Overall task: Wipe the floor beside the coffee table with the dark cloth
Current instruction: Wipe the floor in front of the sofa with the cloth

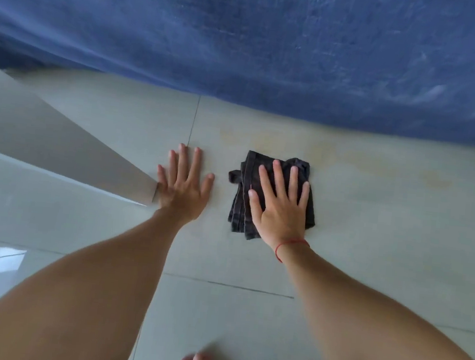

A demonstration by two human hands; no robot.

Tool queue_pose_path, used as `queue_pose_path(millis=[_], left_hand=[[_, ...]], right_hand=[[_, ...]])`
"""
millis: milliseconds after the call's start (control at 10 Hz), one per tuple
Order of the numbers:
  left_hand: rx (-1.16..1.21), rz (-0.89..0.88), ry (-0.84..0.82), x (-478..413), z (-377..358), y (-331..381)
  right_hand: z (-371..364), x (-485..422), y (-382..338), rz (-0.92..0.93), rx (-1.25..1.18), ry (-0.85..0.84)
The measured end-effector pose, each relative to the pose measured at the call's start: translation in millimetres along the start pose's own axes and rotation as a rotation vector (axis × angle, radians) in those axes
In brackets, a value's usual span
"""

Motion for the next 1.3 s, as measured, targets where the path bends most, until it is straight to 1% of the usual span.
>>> queue_pose_path(millis=[100, 300, 400, 500, 600, 700, 800, 900, 1000, 1100, 1200, 1300], left_hand=[[0.031, 0.01, -0.05, -5, -4, -3], [0.025, 0.018, -0.166, -9, -12, -7], [0.021, 0.017, -0.193, -10, -12, -6], [0.036, 0.016, -0.194, -9, -10, -4], [0.042, 0.022, -0.205, -7, -6, -3], [0.032, 0.016, -0.224, -6, -5, -4], [0.039, 0.015, -0.224, -6, -5, -5], [0.038, 0.018, -0.207, -6, -4, -6], [0.032, 0.027, -0.197, -8, -6, -8], [0.028, 0.035, -0.189, -8, -7, -8], [0.023, 0.031, -0.18, -8, -8, -7], [0.031, 0.026, -0.174, -8, -6, -7]], right_hand=[[8, -34, 6, -0.035, 0.027, -0.015], [15, -86, -10, -0.137, -0.025, 0.012], [15, -91, -30, -0.063, 0.006, 0.003], [15, -80, -44, 0.073, 0.057, -0.003], [8, -45, -56, 0.157, 0.026, 0.006], [4, -2, -41, 0.212, 0.02, 0.034], [5, 10, -7, 0.218, 0.055, 0.068], [8, -9, 11, 0.048, 0.057, 0.056], [10, -35, 9, -0.069, 0.025, 0.034], [13, -71, -14, -0.028, 0.028, 0.002], [11, -102, -59, 0.152, 0.045, -0.025], [7, -111, -89, 0.316, 0.098, -0.048]])
Point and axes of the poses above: each hand's wrist, its own x-axis away from the middle knuckle, its own z-axis out of the back of the hand, y = z × x, the point moved 10 cm from there along -x, towards the middle knuckle, and after that the axes turned 5 degrees about -y, right-handed, at the moved point
